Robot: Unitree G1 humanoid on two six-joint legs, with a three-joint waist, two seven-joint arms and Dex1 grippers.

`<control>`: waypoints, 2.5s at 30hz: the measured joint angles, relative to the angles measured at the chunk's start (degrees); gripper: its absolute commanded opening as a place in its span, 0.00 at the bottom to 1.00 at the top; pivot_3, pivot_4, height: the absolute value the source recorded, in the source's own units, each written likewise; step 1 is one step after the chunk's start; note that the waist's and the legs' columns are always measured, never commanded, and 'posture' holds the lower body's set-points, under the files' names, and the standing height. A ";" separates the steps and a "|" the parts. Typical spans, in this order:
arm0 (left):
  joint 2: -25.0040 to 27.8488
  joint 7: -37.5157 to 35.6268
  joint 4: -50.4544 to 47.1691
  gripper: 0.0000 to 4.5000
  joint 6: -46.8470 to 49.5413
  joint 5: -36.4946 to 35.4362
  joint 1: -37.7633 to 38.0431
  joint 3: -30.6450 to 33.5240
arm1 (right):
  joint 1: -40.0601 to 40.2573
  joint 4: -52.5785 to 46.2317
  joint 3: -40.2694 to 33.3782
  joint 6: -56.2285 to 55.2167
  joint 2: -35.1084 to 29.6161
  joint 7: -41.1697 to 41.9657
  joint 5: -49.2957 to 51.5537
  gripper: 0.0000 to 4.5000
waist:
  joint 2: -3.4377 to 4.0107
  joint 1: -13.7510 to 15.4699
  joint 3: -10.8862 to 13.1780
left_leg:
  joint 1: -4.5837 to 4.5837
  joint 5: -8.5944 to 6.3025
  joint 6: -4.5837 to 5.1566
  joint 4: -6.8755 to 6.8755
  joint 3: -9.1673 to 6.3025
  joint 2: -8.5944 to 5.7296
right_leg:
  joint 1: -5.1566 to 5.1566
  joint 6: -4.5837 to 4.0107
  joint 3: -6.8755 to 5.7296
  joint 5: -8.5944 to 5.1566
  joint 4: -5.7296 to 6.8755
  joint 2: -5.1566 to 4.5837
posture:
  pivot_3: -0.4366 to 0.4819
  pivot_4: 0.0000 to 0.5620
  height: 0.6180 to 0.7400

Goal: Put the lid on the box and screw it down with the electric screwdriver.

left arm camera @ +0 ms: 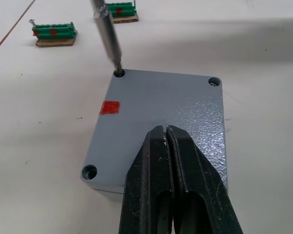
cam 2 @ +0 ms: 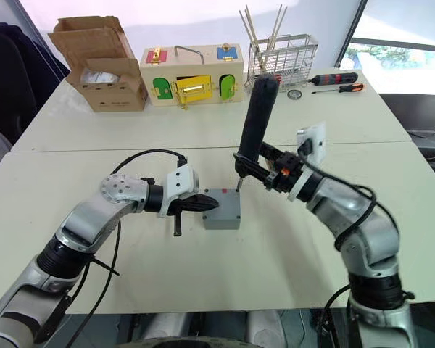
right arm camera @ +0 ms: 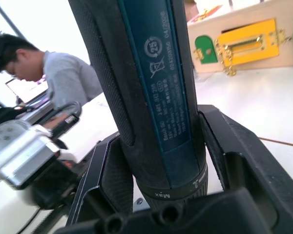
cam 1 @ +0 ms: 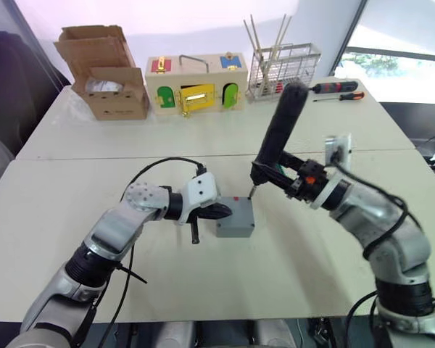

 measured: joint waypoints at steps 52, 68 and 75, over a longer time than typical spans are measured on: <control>0.71 1.49 -12.13 0.00 1.01 -5.64 -2.35 -2.18 | -36.01 69.06 32.77 27.68 -30.75 30.48 -27.89 0.94 | 0.56 -0.15 1.52 | -1.34 0.40 -0.59 0.61 0.33 -0.10 | -1.51 -0.03 0.16 0.07 0.79 -0.08 | 0.48 0.27 0.92; 14.42 1.15 -4.58 0.00 1.22 1.14 -4.19 2.87 | -21.53 27.11 12.63 8.13 -30.92 28.99 -25.40 0.99 | 0.48 0.07 1.50 | -1.40 0.45 -0.69 0.44 0.08 -0.02 | -1.64 -0.03 -0.07 0.07 0.91 0.12 | 0.48 0.27 0.92; 15.23 -0.59 -7.90 0.00 2.46 2.04 0.12 0.37 | 0.21 -0.36 13.30 10.32 -27.57 30.59 -16.33 0.99 | 0.45 1.26 1.51 | -1.40 0.05 -0.01 1.41 0.13 -0.10 | -1.13 0.02 -0.01 0.11 0.91 -0.03 | 0.48 0.27 0.92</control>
